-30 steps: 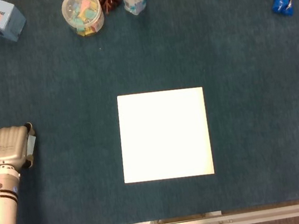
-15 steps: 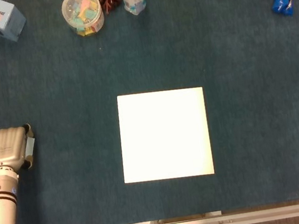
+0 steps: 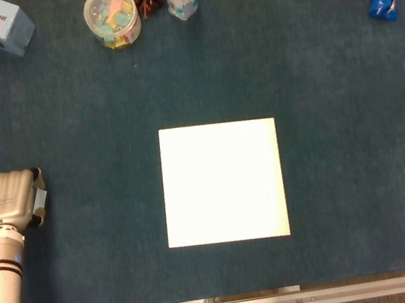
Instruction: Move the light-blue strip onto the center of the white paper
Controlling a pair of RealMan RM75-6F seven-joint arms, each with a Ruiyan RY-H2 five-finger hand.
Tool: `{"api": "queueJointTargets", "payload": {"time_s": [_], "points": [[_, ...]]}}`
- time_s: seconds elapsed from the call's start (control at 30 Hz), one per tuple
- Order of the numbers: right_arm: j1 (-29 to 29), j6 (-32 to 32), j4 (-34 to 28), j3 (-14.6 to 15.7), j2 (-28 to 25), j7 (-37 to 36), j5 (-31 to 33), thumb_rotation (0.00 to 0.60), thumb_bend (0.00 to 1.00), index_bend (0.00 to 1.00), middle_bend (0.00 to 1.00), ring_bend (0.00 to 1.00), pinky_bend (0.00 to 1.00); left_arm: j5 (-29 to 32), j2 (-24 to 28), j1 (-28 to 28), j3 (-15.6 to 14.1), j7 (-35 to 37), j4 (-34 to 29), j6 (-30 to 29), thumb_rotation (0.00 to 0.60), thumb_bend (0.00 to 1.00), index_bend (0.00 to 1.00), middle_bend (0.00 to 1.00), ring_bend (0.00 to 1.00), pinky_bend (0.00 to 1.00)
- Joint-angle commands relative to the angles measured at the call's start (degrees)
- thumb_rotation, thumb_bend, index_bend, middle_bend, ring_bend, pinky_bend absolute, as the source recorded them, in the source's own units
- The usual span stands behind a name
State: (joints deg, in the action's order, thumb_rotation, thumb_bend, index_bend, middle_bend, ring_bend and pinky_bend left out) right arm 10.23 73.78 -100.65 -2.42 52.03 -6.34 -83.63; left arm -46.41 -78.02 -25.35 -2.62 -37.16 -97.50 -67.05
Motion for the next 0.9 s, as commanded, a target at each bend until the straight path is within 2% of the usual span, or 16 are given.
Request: {"api": "queueJointTargets", "payload": {"time_s": [0.03,0.9], "points": [[0.0,0.0,0.0,0.0,0.0,0.0,0.0,0.600,0.12,0.10,0.38,0.26,0.30,-0.2,0.0,0.1,0.1,0.1,0.2,-0.2,0.600,0.27,0.43,1.00,1.00,1.00],[-0.1,-0.1,-0.1,-0.3,0.2,-0.2,0.6,0.600,0.12,0.10,0.38,0.26,0.30,-0.5,1.3,0.7,0.3,-1.4,-0.8,-1.0,0.600,0.27,0.50,0.99,1.00,1.00]]}}
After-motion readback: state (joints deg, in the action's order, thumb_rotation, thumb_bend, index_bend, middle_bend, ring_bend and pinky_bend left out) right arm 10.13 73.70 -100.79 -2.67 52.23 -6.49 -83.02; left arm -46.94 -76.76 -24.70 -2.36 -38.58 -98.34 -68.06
